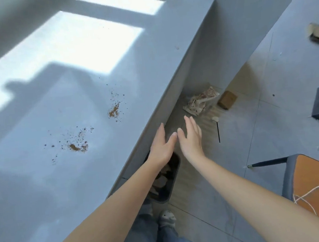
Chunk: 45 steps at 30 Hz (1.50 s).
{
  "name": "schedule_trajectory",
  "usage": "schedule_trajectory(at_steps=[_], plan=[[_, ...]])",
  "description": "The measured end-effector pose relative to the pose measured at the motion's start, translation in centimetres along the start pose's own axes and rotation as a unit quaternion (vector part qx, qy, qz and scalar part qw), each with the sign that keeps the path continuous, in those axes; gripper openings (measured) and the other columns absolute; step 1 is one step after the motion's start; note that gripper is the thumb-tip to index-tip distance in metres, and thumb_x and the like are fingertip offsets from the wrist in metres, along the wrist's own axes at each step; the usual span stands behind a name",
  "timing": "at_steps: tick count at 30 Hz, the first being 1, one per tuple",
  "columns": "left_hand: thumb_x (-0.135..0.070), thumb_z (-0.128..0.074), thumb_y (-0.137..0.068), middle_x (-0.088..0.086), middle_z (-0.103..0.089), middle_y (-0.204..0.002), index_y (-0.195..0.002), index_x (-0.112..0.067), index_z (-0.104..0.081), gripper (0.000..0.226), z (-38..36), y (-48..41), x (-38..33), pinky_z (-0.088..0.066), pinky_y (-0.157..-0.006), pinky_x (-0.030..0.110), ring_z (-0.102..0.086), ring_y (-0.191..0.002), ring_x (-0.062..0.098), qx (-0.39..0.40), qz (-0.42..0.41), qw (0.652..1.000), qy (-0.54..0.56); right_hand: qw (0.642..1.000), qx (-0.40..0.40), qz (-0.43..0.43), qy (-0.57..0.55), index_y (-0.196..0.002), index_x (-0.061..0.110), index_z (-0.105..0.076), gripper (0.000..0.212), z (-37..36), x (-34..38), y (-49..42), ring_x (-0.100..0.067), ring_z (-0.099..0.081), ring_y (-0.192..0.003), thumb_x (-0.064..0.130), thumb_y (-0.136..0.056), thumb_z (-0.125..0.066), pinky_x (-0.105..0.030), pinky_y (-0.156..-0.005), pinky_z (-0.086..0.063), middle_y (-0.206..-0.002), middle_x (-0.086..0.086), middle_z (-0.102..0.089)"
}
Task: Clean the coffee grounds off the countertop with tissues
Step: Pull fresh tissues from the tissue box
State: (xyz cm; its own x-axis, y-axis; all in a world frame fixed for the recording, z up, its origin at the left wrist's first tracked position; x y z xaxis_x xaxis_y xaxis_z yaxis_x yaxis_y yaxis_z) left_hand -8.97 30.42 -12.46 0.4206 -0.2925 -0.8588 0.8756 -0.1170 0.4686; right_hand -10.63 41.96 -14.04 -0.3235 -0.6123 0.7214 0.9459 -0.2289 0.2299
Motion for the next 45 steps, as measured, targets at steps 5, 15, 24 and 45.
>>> schedule_trajectory(at_steps=[5, 15, 24, 45], plan=[[-0.041, -0.040, -0.096, -0.002, -0.004, -0.159, -0.149, -0.020, -0.005, 0.067, 4.7, 3.3, -5.3, -0.005, -0.120, 0.038, -0.002, -0.146, 0.011, -0.097, -0.098, 0.987, -0.081, 0.986, -0.001, 0.122, 0.113, -0.150, 0.029, -0.014, 0.054, 3.8, 5.7, 0.8, -0.013, 0.003, -0.147, 0.034, -0.100, -0.032, -0.045, -0.118, 0.003, -0.161, 0.007, -0.001], [-0.050, -0.032, -0.094, -0.008, 0.010, -0.158, -0.147, -0.031, 0.006, 0.067, 15.3, 11.2, -12.2, 0.008, -0.115, 0.040, 0.011, -0.145, 0.014, -0.286, -0.178, 0.913, -0.229, 0.927, 0.017, 0.326, 0.185, -0.150, 0.031, 0.003, 0.059, 4.9, 18.6, 3.3, -0.016, 0.017, -0.146, 0.045, -0.099, -0.024, -0.049, -0.116, 0.010, -0.160, 0.005, 0.014], [-0.048, -0.037, -0.093, -0.011, 0.007, -0.158, -0.147, -0.032, 0.002, 0.069, 22.8, 21.4, -14.9, 0.009, -0.115, 0.038, 0.013, -0.144, 0.009, -0.411, -0.221, 0.854, -0.231, 0.867, 0.076, 0.483, 0.100, -0.150, 0.034, -0.001, 0.059, 0.7, 29.4, 11.7, -0.007, 0.014, -0.145, 0.040, -0.099, -0.030, -0.044, -0.118, 0.007, -0.159, 0.012, 0.010], [-0.056, -0.034, -0.090, -0.016, 0.022, -0.151, -0.147, -0.032, 0.007, 0.074, 43.3, 49.2, 1.3, 0.013, -0.113, 0.037, 0.020, -0.141, 0.008, -0.600, 0.000, 0.733, -0.320, 0.667, 0.194, 0.716, 0.072, -0.150, 0.028, -0.013, 0.057, -18.2, 46.6, 40.1, -0.013, 0.005, -0.147, 0.042, -0.098, -0.033, -0.041, -0.118, 0.006, -0.161, 0.005, -0.004]])
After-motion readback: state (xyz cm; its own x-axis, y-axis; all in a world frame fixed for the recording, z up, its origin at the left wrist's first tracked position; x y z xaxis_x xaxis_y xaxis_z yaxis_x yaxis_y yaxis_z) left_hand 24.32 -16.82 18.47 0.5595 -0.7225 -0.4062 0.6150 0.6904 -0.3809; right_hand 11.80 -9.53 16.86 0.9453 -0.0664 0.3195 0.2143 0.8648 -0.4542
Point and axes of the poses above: each hand's wrist, its own y-axis away from the middle knuckle, its own z-axis out of the back of the hand, x = y × z, the point moved 4 cm from there along -y, towards the middle knuckle
